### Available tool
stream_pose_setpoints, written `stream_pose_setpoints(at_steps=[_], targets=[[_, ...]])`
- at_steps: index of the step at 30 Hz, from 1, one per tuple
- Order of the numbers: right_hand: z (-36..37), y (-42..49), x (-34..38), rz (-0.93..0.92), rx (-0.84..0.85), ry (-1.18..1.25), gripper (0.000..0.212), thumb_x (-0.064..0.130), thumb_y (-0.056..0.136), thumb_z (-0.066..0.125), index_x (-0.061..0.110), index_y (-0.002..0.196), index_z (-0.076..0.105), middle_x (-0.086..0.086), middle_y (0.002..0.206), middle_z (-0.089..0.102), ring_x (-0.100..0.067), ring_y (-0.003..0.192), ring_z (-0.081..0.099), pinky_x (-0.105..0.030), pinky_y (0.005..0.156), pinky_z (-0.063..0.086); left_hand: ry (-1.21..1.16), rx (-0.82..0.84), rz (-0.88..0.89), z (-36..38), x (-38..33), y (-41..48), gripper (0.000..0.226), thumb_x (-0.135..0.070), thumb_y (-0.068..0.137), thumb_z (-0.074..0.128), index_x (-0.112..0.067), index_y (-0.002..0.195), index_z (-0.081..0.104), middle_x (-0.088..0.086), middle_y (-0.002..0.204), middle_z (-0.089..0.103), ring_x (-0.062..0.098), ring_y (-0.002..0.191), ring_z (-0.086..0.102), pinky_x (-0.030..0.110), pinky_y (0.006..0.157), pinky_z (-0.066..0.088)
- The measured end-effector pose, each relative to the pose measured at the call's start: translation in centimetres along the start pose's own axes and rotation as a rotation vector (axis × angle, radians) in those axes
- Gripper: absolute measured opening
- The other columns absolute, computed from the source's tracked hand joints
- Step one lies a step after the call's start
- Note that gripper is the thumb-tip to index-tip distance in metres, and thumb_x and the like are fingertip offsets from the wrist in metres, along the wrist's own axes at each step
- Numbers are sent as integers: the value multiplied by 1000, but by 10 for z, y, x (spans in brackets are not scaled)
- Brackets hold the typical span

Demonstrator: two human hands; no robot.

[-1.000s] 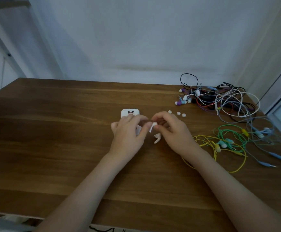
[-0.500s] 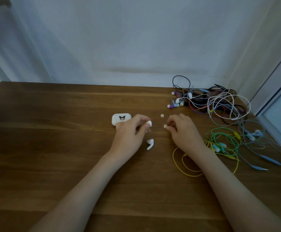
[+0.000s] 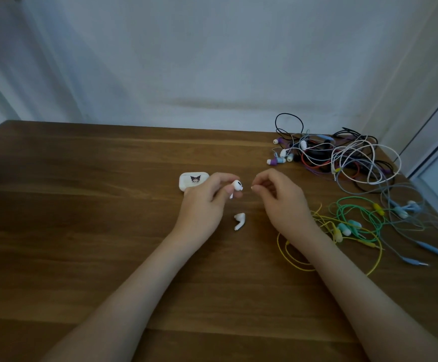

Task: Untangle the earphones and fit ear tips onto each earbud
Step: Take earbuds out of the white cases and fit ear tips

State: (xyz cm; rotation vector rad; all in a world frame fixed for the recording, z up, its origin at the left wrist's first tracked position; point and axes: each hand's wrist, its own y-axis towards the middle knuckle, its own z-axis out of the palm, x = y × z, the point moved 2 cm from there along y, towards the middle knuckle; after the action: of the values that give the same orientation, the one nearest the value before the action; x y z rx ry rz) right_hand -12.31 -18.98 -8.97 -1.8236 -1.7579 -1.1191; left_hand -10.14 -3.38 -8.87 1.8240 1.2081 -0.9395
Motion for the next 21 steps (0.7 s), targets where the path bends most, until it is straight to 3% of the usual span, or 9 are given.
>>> stream_pose_setpoints(at_steps=[3,9,15,21], targets=[[3,-8,14,160,56,458,12,10,96,51,15,94,62,7,82,61,3,69,53,-10,63,44,-228,-13,38,-3,-4,-2,18,-16,98,50,-23,107,64,-10,86,72,0,94,64,19,86,48],[6,-13,26,297,115,1003,16,2,97,43,7,97,58,-2,76,60,-7,67,56,-19,61,48,-497,-21,79,-5,-7,-5,14,-6,97,48,-4,106,59,-10,74,69,1,81,64,13,77,47],[7,-13,25,337,184,1156,15,4,97,43,4,97,58,-5,77,61,-11,71,57,-22,69,53,-497,68,90,0,-12,-7,16,-2,98,43,-9,98,57,-11,69,67,-1,74,63,14,72,48],[7,-12,23,311,226,1118,16,4,96,45,2,100,61,-6,77,63,-11,72,58,-22,73,53,-474,68,84,0,-12,-8,16,-3,98,43,-7,100,57,-6,74,66,3,76,64,16,74,49]])
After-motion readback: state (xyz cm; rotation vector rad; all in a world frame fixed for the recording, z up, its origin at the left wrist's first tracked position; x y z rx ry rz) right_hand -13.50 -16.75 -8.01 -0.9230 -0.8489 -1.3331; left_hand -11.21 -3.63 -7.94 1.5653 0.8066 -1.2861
